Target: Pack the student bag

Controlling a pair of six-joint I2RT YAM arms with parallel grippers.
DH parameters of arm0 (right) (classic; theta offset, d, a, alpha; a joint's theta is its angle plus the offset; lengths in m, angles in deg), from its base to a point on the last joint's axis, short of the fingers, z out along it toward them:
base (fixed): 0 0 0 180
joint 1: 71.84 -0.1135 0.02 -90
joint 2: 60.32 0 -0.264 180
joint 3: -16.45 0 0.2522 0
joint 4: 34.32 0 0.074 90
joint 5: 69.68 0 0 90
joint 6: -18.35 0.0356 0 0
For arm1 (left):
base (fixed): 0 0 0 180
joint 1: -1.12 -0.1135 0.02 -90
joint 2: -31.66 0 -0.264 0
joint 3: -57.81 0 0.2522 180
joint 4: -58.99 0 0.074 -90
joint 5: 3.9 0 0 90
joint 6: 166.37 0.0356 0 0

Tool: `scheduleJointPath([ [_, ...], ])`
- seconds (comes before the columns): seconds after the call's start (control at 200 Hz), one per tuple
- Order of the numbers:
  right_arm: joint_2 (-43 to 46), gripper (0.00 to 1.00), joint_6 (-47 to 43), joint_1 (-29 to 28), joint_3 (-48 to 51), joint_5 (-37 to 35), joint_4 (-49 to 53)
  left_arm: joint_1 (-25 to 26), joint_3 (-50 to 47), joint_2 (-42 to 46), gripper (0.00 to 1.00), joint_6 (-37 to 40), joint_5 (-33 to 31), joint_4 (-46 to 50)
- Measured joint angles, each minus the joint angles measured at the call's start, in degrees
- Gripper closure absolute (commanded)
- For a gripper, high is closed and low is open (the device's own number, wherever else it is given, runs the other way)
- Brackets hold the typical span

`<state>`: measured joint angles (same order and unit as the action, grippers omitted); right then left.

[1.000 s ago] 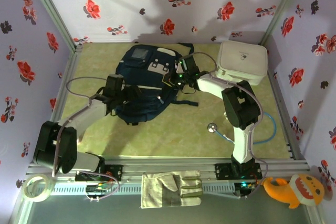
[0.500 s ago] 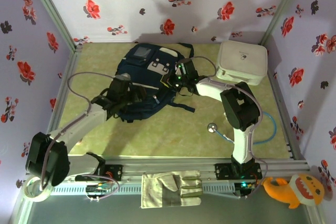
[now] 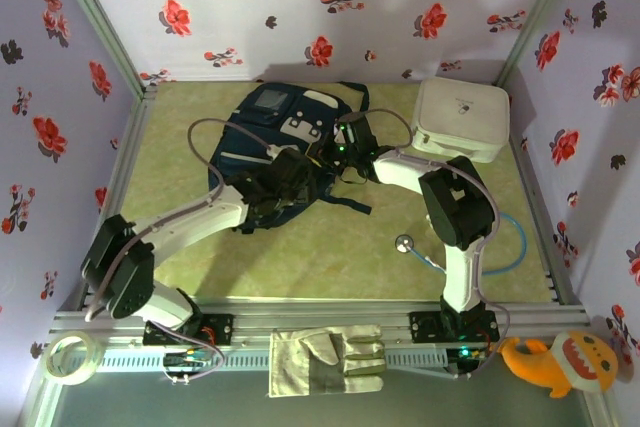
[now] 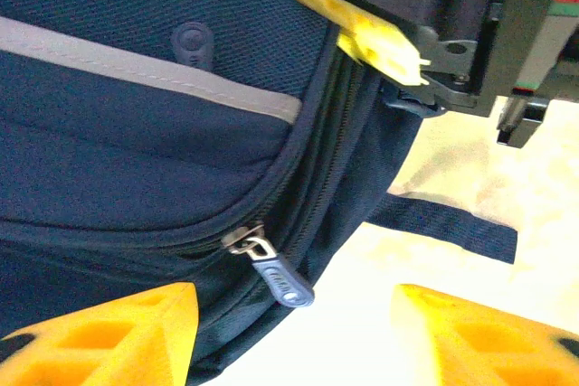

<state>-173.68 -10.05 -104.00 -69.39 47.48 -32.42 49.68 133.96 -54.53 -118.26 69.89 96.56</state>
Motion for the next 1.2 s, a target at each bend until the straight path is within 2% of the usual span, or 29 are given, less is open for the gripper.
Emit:
scheduleJointPath([
  [0.22,0.0,0.95,0.0,0.0,0.6,0.0,-0.8,0.9,5.5,-5.6,0.52,-1.0,-4.9,5.7],
  [0.51,0.0,0.95,0.0,0.0,0.9,0.0,-1.4,1.2,7.2,-8.4,0.55,-2.3,-6.8,9.9],
  [0.655,0.0,0.95,0.0,0.0,0.9,0.0,-1.4,1.5,7.5,-8.7,0.70,-3.1,-7.6,11.2],
  [0.905,0.0,0.95,0.0,0.0,0.9,0.0,-1.5,2.0,7.5,-8.7,0.81,-3.0,-8.3,11.4],
  [1.075,0.0,0.95,0.0,0.0,1.0,0.0,-1.6,2.1,7.5,-8.7,0.81,-3.1,-8.4,11.4],
  [1.2,0.0,0.95,0.0,0.0,1.0,0.0,-1.6,2.1,7.4,-8.7,0.76,-3.2,-8.7,11.4],
])
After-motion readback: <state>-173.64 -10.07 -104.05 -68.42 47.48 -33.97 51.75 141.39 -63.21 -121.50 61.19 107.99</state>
